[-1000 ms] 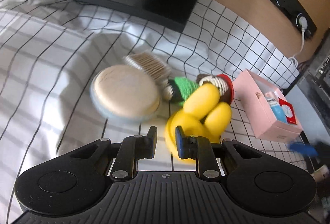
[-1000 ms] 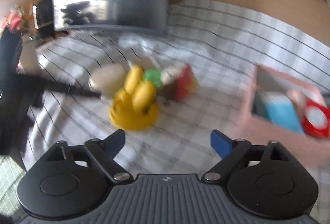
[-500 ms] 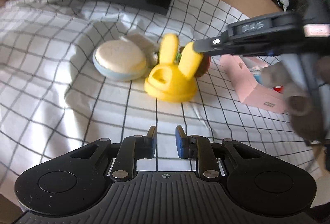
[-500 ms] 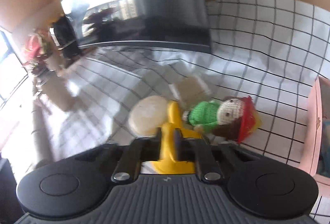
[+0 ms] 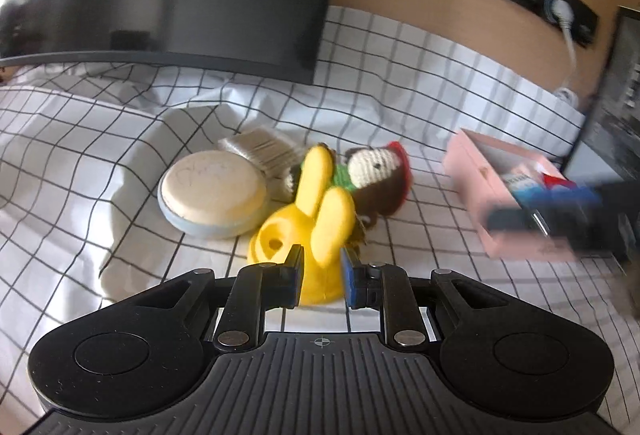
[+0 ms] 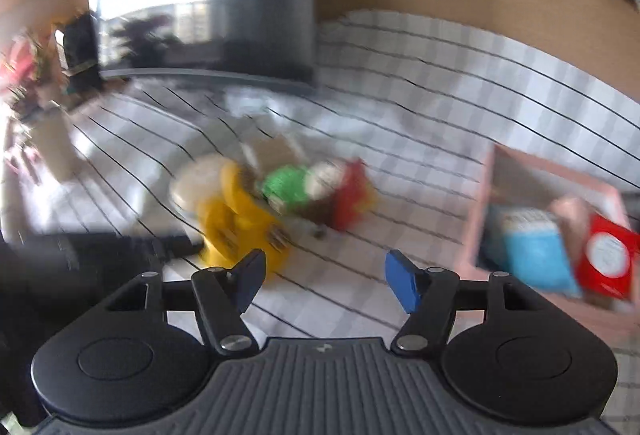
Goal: Organize soft objects
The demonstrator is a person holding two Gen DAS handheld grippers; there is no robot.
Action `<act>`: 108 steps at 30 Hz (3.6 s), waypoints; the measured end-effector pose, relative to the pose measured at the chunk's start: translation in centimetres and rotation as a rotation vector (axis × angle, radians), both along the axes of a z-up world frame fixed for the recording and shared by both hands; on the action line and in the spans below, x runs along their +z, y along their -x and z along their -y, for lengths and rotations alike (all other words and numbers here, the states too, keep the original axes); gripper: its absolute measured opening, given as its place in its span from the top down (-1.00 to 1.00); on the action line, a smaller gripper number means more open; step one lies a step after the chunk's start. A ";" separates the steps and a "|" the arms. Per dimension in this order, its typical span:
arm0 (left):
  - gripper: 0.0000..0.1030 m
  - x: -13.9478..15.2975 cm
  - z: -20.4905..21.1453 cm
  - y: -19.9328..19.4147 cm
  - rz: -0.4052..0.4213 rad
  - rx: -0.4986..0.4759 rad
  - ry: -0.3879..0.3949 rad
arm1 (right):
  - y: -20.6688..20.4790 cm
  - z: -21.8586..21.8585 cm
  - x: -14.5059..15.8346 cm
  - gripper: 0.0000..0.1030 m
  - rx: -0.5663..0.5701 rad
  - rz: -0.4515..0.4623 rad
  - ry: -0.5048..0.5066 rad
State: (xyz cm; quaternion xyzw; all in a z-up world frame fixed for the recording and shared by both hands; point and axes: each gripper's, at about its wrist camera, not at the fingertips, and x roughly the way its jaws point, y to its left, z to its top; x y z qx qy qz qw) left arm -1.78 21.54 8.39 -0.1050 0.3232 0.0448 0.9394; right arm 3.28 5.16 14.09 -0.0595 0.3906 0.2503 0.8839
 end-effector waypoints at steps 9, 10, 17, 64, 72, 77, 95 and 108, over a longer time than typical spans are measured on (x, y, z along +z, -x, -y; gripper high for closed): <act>0.58 -0.9 0.0 -0.5 0.018 -0.027 0.079 | 3.7 2.8 -3.8 -0.30 -0.048 -0.002 0.157; 0.58 -1.2 0.2 -0.6 -0.002 -0.036 0.074 | 4.0 2.8 -4.2 -0.30 -0.040 -0.001 0.173; 0.57 -2.5 2.2 -2.1 -0.114 -0.122 -0.021 | 4.3 2.3 -6.5 -0.32 -0.037 -0.065 0.188; 0.17 -2.3 4.3 -5.0 -0.032 0.281 -0.156 | 3.4 7.4 -10.1 -1.00 0.139 -0.020 0.046; 0.28 -2.6 4.1 -4.3 -0.013 0.233 -0.171 | 3.3 7.6 -10.1 -1.00 0.171 -0.024 0.049; 0.62 -2.0 4.0 -3.4 0.012 0.190 -0.151 | 2.3 6.5 -9.0 -0.97 0.245 -0.066 0.113; 0.64 1.1 1.8 10.2 0.051 0.200 0.051 | -11.6 -11.0 -7.7 -0.96 0.599 0.226 0.456; 0.64 2.3 3.0 11.3 0.022 0.030 0.104 | -3.7 -2.4 -1.6 -0.35 0.438 0.027 0.217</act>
